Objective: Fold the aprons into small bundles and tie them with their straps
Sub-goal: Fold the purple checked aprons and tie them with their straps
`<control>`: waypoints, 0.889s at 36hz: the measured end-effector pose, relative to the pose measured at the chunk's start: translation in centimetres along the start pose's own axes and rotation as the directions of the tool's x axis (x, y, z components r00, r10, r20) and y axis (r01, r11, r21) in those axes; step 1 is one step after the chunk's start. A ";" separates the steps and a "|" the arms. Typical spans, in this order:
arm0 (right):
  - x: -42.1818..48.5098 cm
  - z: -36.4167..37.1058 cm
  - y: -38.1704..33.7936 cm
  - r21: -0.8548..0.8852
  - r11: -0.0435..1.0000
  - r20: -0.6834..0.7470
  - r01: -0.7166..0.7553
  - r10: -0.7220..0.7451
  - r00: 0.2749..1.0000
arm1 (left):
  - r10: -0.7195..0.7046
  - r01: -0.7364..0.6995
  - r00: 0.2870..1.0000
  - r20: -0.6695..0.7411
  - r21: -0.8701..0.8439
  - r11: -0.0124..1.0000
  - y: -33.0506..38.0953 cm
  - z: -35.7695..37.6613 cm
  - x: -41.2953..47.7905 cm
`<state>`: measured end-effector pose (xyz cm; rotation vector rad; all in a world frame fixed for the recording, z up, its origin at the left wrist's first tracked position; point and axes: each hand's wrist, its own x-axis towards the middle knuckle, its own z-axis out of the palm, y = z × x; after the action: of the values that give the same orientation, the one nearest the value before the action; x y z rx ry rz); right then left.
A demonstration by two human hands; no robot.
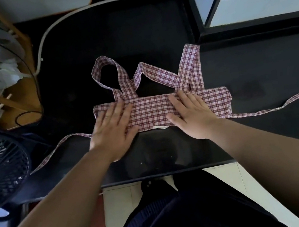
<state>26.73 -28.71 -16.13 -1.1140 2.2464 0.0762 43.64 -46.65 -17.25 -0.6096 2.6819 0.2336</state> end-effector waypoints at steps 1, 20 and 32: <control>0.0 0.1 -0.2 0.000 1.000 -0.004 0.002 -0.002 1.000 | -0.050 0.050 0.999 0.018 -0.020 0.999 -1.0 0.1 -0.6; 0.6 -1.6 -2.8 0.157 0.984 -0.042 0.084 -0.078 0.996 | -0.643 0.226 0.390 0.659 -0.745 -0.627 3.7 -1.9 -1.2; 0.9 -1.4 -2.3 0.238 0.962 -0.091 0.135 -0.117 0.989 | -0.754 0.165 0.603 -0.262 -0.883 0.439 6.1 -1.4 -0.2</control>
<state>27.28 -31.30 -15.00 -1.1376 2.1740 -0.2923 40.62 -41.52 -15.40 -2.1003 2.6448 1.3330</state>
